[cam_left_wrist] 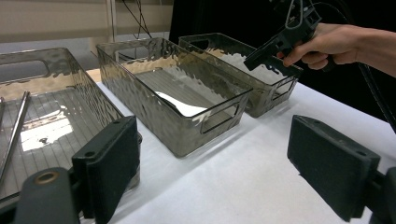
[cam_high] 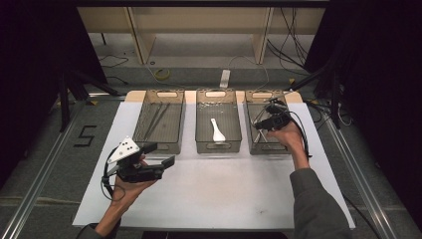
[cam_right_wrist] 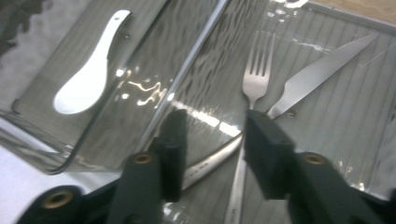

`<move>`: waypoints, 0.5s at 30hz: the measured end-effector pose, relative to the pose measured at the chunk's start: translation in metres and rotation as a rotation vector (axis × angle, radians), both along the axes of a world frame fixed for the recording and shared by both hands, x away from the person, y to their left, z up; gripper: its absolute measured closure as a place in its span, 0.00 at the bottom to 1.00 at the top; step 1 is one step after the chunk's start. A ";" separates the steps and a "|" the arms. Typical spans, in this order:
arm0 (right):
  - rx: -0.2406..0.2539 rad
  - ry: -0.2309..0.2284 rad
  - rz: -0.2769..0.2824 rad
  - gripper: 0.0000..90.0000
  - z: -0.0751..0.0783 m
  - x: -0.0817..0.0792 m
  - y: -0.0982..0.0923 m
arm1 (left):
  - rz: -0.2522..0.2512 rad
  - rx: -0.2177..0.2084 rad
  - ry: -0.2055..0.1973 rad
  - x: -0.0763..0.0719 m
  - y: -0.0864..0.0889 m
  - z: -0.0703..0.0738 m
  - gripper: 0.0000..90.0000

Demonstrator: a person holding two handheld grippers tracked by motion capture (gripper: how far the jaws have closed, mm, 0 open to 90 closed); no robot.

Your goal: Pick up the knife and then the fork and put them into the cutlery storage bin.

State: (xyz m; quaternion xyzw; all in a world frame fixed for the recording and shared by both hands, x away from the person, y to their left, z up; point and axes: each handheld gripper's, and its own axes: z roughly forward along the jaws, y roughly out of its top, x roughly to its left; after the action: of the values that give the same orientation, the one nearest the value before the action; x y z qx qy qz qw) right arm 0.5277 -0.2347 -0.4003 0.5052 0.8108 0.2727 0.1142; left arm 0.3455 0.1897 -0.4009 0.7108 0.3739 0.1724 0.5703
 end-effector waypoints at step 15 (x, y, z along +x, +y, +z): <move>0.107 -0.165 0.051 0.37 0.028 -0.040 0.013 | -0.013 -0.009 0.016 0.001 0.000 -0.001 0.18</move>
State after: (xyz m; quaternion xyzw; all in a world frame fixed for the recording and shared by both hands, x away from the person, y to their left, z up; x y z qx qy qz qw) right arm 0.4874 -0.2222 -0.3723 0.4654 0.7955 0.3592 0.1466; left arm 0.3466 0.1896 -0.4016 0.7120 0.3746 0.1612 0.5716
